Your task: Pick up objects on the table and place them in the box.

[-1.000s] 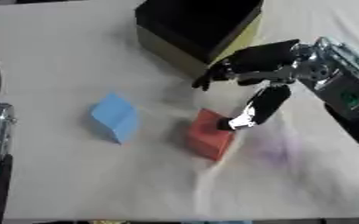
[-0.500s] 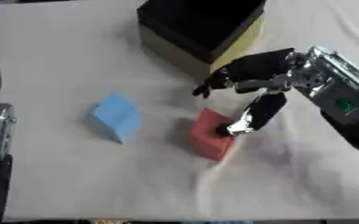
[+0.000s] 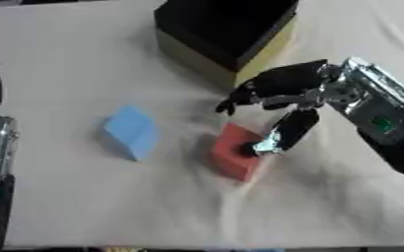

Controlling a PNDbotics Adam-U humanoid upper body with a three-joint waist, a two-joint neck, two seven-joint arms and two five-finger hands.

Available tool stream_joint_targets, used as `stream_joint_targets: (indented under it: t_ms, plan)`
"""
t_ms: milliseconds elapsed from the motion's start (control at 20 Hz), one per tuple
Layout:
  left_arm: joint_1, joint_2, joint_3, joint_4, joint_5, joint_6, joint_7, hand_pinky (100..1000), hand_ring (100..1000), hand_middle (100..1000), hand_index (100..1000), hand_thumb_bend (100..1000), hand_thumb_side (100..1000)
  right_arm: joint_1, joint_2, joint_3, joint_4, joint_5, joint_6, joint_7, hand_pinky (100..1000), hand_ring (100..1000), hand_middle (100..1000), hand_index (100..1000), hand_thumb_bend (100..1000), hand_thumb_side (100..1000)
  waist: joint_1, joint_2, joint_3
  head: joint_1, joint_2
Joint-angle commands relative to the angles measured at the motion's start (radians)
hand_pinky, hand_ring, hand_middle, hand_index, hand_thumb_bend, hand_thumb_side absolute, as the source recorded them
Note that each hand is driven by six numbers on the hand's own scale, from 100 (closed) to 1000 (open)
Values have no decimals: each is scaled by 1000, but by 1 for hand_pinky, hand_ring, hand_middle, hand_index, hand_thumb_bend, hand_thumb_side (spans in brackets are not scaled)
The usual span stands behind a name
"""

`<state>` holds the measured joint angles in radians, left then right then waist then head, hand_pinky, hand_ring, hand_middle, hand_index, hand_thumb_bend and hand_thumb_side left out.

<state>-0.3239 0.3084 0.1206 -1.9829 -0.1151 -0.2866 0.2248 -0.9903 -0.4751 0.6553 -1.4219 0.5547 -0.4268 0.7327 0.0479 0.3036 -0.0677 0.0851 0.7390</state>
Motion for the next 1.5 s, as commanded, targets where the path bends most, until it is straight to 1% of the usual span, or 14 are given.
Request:
stream_joint_targets:
  t_ms: [50, 300, 500, 700, 850, 1000, 1200, 1250, 1350, 1500]
  plan:
    - [-2, 21, 2, -17, -2, 1, -4, 683, 722, 674, 697, 100, 885, -28, -28, 5, -20, -26, -184, 174, 804, 879, 775, 1000, 310, 809, -2, -27, 0, 3, 14]
    - [5, 23, 1, -17, -4, 5, -6, 683, 722, 674, 696, 100, 885, -21, -45, -5, -34, -57, -169, 174, 803, 874, 767, 1000, 288, 802, -7, -37, -3, 6, 28]
    - [8, 25, -1, -17, -3, 9, -9, 683, 722, 674, 697, 100, 883, -16, -51, 1, -42, -78, -162, 174, 803, 874, 767, 1000, 287, 802, -12, -48, -5, 5, 31]
    - [11, 25, -2, -17, -2, 9, -12, 682, 722, 673, 697, 100, 879, -6, -44, 26, -31, -82, -170, 174, 808, 869, 764, 1000, 287, 789, -12, -52, -4, 1, 31]
    - [12, 25, -4, -17, -2, 10, -18, 682, 722, 673, 696, 100, 878, 1, -32, 45, -19, -78, -180, 174, 810, 845, 762, 1000, 284, 779, -11, -51, -4, -2, 31]
    - [13, 25, -3, -17, -2, 10, -20, 682, 721, 673, 696, 100, 878, 10, -27, 40, -21, -66, -185, 174, 810, 848, 762, 1000, 301, 763, -10, -49, -5, -3, 31]
    - [13, 24, -4, -17, -1, 9, -22, 681, 721, 673, 696, 100, 877, 18, -23, 35, -23, -46, -193, 174, 810, 849, 763, 1000, 311, 770, -9, -48, -6, -4, 31]
    - [13, 24, -4, -17, -1, 9, -22, 680, 720, 672, 696, 100, 877, 19, -21, 35, -24, -42, -195, 174, 807, 845, 763, 1000, 327, 794, -9, -47, -6, -5, 31]
    - [14, 23, -4, -17, -1, 9, -22, 678, 718, 669, 695, 100, 877, 26, -12, 39, -33, -14, -209, 174, 803, 842, 756, 1000, 363, 811, -6, -44, -6, -7, 29]
    - [14, 21, -4, -17, -1, 9, -23, 677, 717, 669, 695, 100, 877, 31, -3, 34, -44, 32, -232, 174, 796, 837, 755, 1000, 393, 847, -2, -39, -7, -7, 25]
